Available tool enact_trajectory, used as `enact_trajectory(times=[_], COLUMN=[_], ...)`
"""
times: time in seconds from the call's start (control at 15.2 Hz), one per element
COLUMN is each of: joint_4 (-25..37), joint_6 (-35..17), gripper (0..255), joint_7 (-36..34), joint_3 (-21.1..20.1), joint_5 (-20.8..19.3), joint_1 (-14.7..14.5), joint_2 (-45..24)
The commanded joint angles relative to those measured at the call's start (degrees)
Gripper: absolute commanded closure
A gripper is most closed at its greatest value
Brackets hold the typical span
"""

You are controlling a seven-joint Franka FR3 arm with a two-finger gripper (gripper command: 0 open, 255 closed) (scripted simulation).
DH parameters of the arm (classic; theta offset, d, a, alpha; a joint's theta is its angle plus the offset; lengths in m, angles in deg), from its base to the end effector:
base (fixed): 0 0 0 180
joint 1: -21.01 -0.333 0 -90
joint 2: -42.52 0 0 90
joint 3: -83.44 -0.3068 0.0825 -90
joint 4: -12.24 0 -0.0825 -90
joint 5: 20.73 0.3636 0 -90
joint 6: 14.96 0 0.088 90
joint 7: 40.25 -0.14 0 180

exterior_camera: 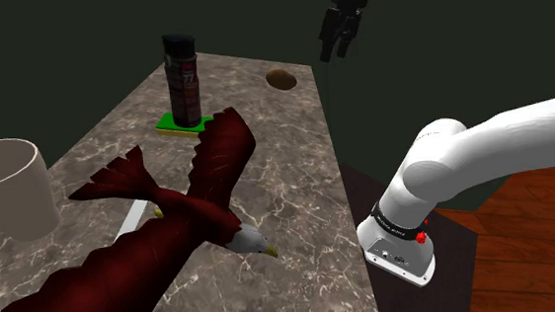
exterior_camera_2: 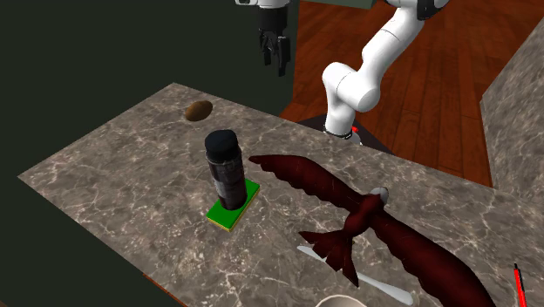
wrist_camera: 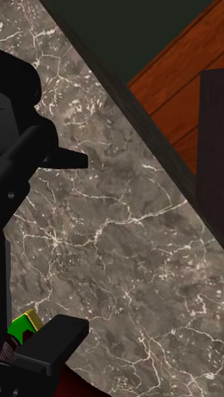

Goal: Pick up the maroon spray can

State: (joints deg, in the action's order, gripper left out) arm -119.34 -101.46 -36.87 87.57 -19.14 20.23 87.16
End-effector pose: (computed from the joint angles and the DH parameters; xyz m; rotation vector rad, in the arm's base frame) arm 0.2885 -0.0189 0.5700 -3.0627 -0.0353 0.0079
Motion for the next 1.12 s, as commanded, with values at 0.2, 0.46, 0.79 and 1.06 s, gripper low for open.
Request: enact_trajectory(times=[0.2, 0.46, 0.79, 1.06], joint_4=[3.02, 8.01, 15.83, 23.45], joint_6=[-1.34, -2.87, -4.15, -4.46], gripper=[0, 0, 0, 0], joint_7=[-3.89, -8.96, -15.31, -20.51], joint_3=[-3.15, -7.11, -11.69, -15.11], joint_5=[2.13, 4.24, 5.54, 5.4], joint_1=[-0.96, -1.94, -2.87, -3.51], joint_2=[-4.01, -9.96, -18.28, -25.65])
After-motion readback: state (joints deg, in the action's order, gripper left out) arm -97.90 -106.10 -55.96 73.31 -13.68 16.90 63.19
